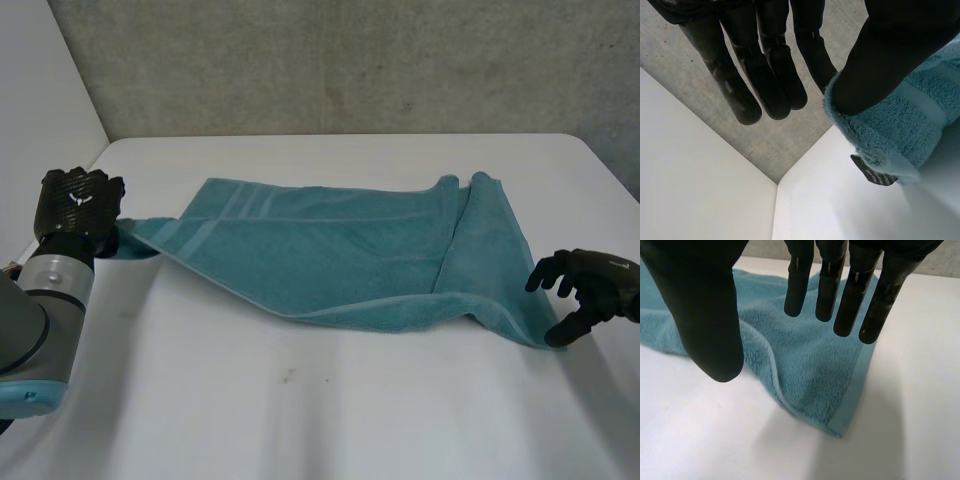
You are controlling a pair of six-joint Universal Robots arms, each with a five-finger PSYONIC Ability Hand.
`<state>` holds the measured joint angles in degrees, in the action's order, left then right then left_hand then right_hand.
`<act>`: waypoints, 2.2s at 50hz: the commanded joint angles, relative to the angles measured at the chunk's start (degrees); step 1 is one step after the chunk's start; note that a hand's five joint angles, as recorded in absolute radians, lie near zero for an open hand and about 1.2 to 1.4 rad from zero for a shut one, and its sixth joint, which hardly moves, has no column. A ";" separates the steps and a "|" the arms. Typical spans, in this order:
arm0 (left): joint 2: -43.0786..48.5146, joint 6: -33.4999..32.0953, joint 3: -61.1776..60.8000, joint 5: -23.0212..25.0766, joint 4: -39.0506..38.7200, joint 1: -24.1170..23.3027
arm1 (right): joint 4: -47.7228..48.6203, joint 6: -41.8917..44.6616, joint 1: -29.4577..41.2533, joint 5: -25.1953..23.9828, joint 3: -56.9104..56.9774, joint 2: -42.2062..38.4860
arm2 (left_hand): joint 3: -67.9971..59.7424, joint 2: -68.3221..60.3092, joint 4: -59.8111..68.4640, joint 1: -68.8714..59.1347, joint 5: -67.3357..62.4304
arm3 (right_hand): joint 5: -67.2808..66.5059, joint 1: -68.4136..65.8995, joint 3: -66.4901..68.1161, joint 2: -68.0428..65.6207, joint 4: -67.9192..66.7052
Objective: Fold the laundry
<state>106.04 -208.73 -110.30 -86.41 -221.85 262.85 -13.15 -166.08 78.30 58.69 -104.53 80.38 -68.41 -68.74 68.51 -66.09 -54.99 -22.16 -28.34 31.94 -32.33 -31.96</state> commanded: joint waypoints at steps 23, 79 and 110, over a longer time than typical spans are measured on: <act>0.05 0.08 -0.27 0.10 -0.07 -0.23 | 17.98 7.18 4.93 3.27 -3.92 -10.50 | -11.59 -11.26 11.49 -13.91 -15.01 | -8.20 -12.03 8.42 -8.03 -8.40; -28.08 -0.45 8.69 0.45 36.29 0.39 | -11.27 29.73 6.25 12.94 16.90 16.30 | -11.59 -11.26 11.49 -13.91 -15.01 | -47.84 -51.66 48.06 -47.67 -48.04; 16.57 -13.28 26.19 -0.43 20.23 -3.48 | 15.61 27.22 18.90 23.75 27.45 -24.74 | -11.59 -11.26 11.49 -13.91 -15.01 | -47.84 -51.66 48.06 -47.67 -48.04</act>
<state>115.91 -222.08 -91.44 -86.55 -196.94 261.43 -3.77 -135.62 95.17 81.91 -83.67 61.76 -68.47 -68.79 68.53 -66.09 -54.99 -56.33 -56.22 67.98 -67.68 -68.30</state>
